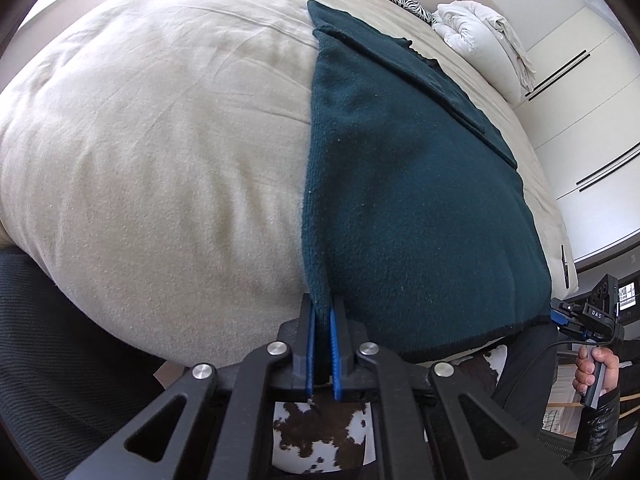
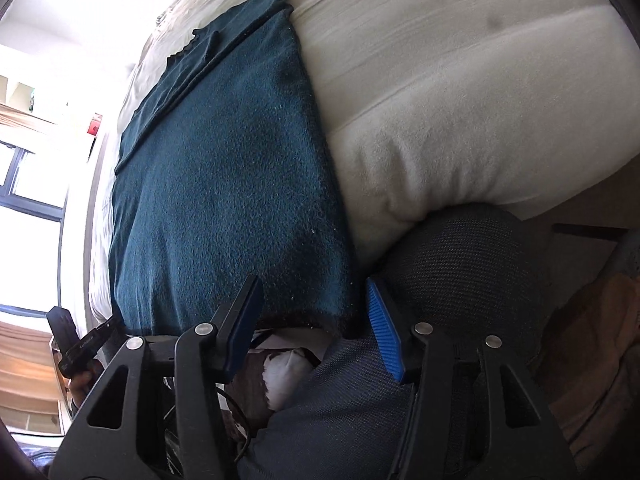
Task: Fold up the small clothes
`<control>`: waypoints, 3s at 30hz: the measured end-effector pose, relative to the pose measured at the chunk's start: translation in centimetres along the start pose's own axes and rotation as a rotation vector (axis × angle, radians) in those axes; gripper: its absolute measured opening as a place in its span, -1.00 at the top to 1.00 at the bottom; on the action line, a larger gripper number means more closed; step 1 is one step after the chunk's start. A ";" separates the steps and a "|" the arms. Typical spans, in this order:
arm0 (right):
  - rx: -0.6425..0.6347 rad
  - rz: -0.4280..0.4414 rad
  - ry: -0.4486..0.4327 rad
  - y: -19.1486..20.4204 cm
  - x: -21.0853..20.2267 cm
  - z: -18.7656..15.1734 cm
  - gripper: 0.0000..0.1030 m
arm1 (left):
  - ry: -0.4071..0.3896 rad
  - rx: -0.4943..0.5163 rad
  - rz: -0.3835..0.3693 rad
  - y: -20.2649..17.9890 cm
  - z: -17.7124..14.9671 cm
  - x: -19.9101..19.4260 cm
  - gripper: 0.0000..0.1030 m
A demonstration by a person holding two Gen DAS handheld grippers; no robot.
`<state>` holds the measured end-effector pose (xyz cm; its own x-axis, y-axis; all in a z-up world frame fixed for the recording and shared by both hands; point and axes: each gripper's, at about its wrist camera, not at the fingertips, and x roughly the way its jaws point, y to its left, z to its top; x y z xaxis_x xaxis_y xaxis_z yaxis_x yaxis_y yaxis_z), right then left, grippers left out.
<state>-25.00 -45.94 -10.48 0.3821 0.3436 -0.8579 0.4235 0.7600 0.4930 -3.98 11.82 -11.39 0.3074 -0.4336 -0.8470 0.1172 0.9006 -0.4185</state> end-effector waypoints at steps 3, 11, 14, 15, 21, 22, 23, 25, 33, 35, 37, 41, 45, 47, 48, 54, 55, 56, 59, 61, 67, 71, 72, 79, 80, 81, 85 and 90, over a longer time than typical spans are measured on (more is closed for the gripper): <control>0.019 -0.004 0.024 -0.3 0.4 0.0 0.35 | 0.001 0.011 0.009 -0.3 0.0 0.0 0.87; 0.034 0.070 -0.002 -0.9 -0.2 -0.9 0.85 | 0.002 -0.008 -0.032 -0.3 0.6 -0.9 0.89; 0.031 0.107 -0.042 -0.6 -1.3 -0.7 0.87 | -0.028 -0.033 -0.078 0.0 1.3 -2.4 0.89; 0.034 0.125 -0.057 -0.5 -1.7 -0.5 0.87 | -0.039 -0.047 -0.100 0.2 1.6 -3.0 0.89; 0.039 0.292 -0.166 1.6 -5.2 2.4 0.87 | -0.108 -0.123 -0.231 0.6 3.7 -5.7 0.89; 0.037 0.314 -0.183 2.1 -5.7 3.1 0.87 | -0.119 -0.136 -0.252 0.6 4.2 -6.0 0.89; 0.039 0.334 -0.199 2.6 -6.1 3.8 0.87 | -0.131 -0.145 -0.270 0.5 4.7 -6.3 0.89; 0.045 0.370 -0.232 3.5 -6.7 5.1 0.87 | -0.151 -0.163 -0.304 0.1 5.9 -6.8 0.89; 0.067 0.411 -0.333 5.7 -6.8 11.1 0.87 | -0.213 -0.234 -0.402 -0.5 11.6 -7.3 0.89; 0.074 0.408 -0.355 6.0 -6.6 12.8 0.87 | -0.227 -0.243 -0.403 -0.7 13.2 -7.0 0.89; 0.082 0.415 -0.376 6.3 -6.5 14.7 0.87 | -0.238 -0.254 -0.404 -0.7 14.9 -6.6 0.89; 0.070 0.397 -0.415 7.6 -6.0 18.5 0.87 | -0.252 -0.267 -0.396 -1.0 18.5 -5.4 0.89; 0.055 0.371 -0.437 8.7 -5.0 22.2 0.87 | -0.261 -0.262 -0.386 -1.7 22.5 -3.9 0.89; 0.039 0.347 -0.444 9.5 -4.3 24.1 0.87 | -0.265 -0.260 -0.378 -2.1 24.5 -2.9 0.89; 0.033 0.334 -0.448 9.8 -3.9 25.0 0.87 | -0.267 -0.260 -0.368 -2.2 25.4 -2.4 0.89; 0.050 0.272 -0.441 10.5 -0.2 29.9 0.87 | -0.269 -0.260 -0.325 -2.4 30.3 1.1 0.89; 0.058 0.266 -0.439 10.4 0.5 30.6 0.87 | -0.271 -0.262 -0.316 -2.4 31.1 1.6 0.89; 0.064 0.257 -0.439 10.4 1.1 31.4 0.87 | -0.271 -0.266 -0.309 -2.3 31.9 2.2 0.89; 0.078 0.229 -0.433 10.2 3.1 33.8 0.87 | -0.262 -0.275 -0.276 -2.1 34.0 4.3 0.89; 0.080 0.206 -0.427 10.2 4.5 35.3 0.87 | -0.249 -0.273 -0.249 -2.1 35.3 5.8 0.89; 0.085 0.145 -0.405 10.5 8.5 39.2 0.87 | -0.224 -0.285 -0.193 -1.7 38.2 9.9 0.89; 0.115 0.114 -0.387 9.8 10.8 41.1 0.87 | -0.214 -0.281 -0.153 -1.5 39.7 12.0 0.89; 0.121 0.107 -0.383 9.6 11.4 41.4 0.87 | -0.212 -0.283 -0.150 -1.4 40.1 12.5 0.89; 0.149 0.069 -0.364 8.7 14.6 42.4 0.86 | -0.181 -0.298 -0.111 -1.2 41.3 14.9 0.79; 0.148 0.066 -0.360 8.9 14.8 42.4 0.85 | -0.180 -0.305 -0.118 -1.1 41.2 14.9 0.74; 0.146 0.061 -0.356 9.0 15.0 42.5 0.84 | -0.186 -0.302 -0.122 -1.1 41.0 14.8 0.71; 0.114 0.022 -0.405 9.8 14.2 42.5 0.05 | -0.232 -0.321 -0.106 -0.8 40.1 13.0 -0.11; 0.121 -0.019 -0.471 10.6 11.9 41.3 -0.33 | -0.309 -0.311 -0.110 -0.9 39.1 9.7 -0.11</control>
<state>17.92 -56.60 -9.46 0.6920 0.0222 -0.7216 0.5158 0.6842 0.5156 35.82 7.93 -6.42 0.5822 -0.4547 -0.6740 -0.1095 0.7776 -0.6192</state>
